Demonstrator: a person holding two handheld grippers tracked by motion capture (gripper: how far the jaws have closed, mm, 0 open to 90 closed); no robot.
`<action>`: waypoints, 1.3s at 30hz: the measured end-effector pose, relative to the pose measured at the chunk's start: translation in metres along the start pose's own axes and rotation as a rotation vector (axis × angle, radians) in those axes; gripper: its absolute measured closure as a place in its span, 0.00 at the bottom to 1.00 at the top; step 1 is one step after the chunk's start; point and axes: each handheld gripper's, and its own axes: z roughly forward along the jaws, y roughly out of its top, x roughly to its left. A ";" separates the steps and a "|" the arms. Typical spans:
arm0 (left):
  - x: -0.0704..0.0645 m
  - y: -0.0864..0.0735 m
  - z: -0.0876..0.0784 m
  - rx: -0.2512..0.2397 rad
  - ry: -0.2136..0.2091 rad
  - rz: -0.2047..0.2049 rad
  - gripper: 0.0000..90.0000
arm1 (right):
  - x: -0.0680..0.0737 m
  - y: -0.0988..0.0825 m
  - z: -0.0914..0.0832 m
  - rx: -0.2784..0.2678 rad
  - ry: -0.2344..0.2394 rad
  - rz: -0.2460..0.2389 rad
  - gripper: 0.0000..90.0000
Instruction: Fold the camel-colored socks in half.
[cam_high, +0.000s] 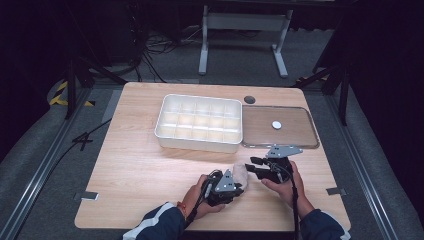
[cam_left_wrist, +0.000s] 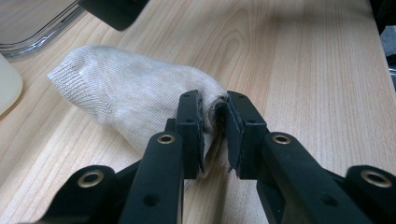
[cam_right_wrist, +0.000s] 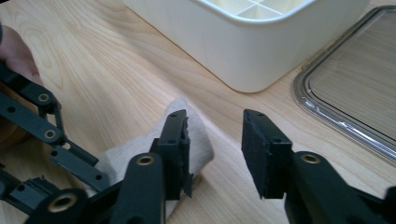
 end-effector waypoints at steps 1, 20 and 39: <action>0.000 0.000 0.000 0.000 0.000 0.000 0.85 | 0.002 0.000 0.002 0.001 0.018 0.008 0.65; 0.005 0.013 -0.031 -0.093 -0.064 -0.008 0.80 | 0.004 -0.011 0.022 0.093 0.018 -0.031 0.67; -0.002 0.007 0.004 0.012 -0.013 -0.011 0.89 | 0.007 -0.010 0.021 0.077 -0.076 -0.054 0.73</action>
